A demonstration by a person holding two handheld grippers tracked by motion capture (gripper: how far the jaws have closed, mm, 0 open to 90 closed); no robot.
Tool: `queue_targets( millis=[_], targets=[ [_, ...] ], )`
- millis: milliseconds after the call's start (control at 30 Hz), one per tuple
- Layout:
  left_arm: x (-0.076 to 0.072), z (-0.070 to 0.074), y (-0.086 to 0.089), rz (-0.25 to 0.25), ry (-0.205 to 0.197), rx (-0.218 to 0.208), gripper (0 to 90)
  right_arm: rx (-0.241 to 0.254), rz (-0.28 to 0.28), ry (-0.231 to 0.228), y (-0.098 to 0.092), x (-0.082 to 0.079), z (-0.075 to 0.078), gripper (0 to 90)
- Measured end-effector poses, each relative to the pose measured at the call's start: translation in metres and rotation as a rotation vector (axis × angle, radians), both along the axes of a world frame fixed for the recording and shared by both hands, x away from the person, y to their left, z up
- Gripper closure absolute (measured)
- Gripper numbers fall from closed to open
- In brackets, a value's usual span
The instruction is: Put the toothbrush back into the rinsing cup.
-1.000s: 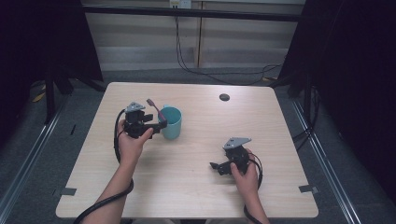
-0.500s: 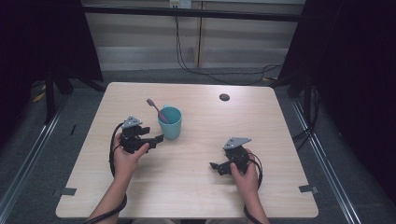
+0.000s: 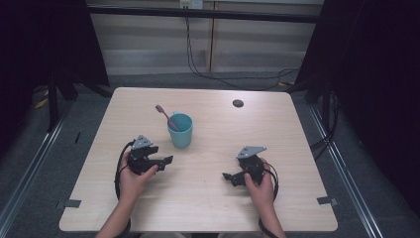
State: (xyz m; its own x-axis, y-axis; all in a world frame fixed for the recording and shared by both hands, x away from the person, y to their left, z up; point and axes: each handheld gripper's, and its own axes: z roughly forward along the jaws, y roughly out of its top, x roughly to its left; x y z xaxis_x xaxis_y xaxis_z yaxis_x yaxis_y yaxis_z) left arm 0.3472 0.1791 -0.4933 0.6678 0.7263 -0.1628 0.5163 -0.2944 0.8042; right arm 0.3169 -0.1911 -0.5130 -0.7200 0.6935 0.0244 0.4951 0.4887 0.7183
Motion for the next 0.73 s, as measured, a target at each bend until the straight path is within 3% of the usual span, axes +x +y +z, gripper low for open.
queue_targets(
  millis=[367,467,500,533,567,733],
  targets=[
    [-0.013,-0.014,0.000,-0.036,0.001,0.085,25.6,0.001,0.000,0.001,0.000,0.000,0.000,9.7],
    [-0.016,-0.014,-0.002,-0.060,-0.009,0.124,25.5,0.000,0.000,0.000,0.000,0.000,0.000,9.7],
    [-0.018,-0.015,-0.005,-0.070,-0.013,0.167,25.5,0.001,0.000,-0.001,0.000,0.000,0.000,9.7],
    [-0.018,-0.015,-0.005,-0.070,-0.013,0.167,25.3,0.000,0.001,0.000,0.000,0.000,0.000,9.7],
    [-0.019,-0.015,-0.005,-0.082,-0.019,0.197,25.3,0.001,0.001,0.001,0.000,0.000,0.000,9.7],
    [-0.021,-0.016,-0.002,-0.089,-0.010,0.189,23.7,0.001,0.000,0.000,0.000,0.000,0.000,9.7]
  ],
)
